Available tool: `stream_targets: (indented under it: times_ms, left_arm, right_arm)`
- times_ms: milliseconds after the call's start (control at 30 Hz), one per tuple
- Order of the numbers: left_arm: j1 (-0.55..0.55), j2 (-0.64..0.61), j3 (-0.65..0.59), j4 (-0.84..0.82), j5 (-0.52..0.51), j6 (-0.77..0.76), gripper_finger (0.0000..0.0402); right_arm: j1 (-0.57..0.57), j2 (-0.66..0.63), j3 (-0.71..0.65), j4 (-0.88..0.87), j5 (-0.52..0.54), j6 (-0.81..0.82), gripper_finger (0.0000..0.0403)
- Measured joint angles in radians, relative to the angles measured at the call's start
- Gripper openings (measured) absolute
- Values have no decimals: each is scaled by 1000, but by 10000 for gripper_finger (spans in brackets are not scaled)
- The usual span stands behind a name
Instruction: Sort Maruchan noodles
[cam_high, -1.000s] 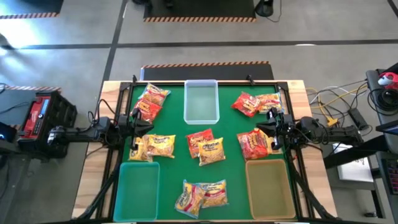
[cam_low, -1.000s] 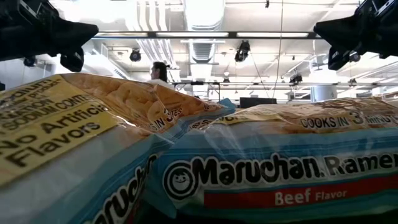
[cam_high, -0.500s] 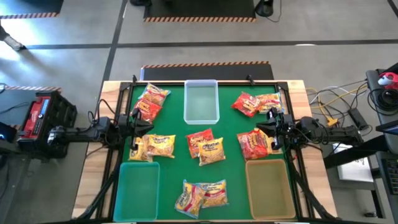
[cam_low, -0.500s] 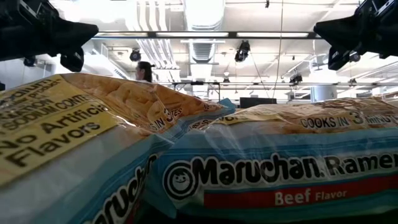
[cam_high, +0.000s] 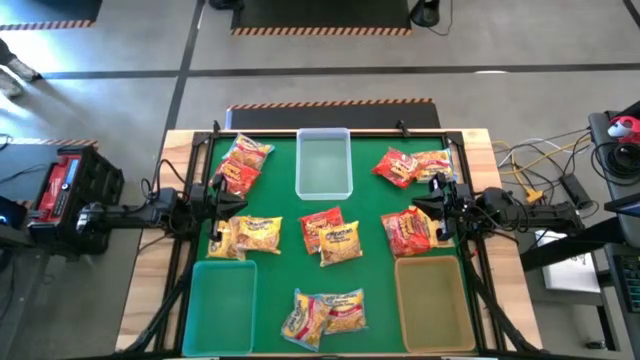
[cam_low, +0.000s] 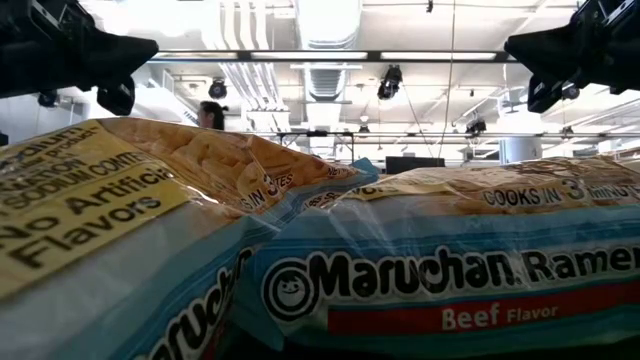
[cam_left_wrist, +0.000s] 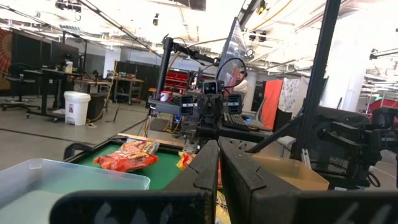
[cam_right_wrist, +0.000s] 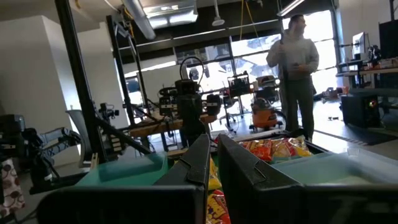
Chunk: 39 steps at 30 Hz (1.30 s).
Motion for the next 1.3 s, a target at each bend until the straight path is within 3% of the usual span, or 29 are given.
stream_targets:
  times_ms: [833, 1000, 1067, 1200, 1300]
  left_arm:
    - [0, 0, 0, 3, 0, 0, 0]
    - [0, 0, 0, 27, -2, 58, 0]
    - [0, 0, 0, 42, -44, 91, 0]
    - [0, 0, 0, 141, -231, 53, 0]
    - [0, 0, 0, 197, -256, 59, 0]
  right_arm:
    - [0, 0, 0, 0, 0, 0, 22]
    - [0, 0, 0, 0, 0, 0, 22]
    - [0, 0, 0, 0, 0, 0, 22]
    - [0, 0, 0, 0, 0, 0, 22]
    - [0, 0, 0, 0, 0, 0, 22]
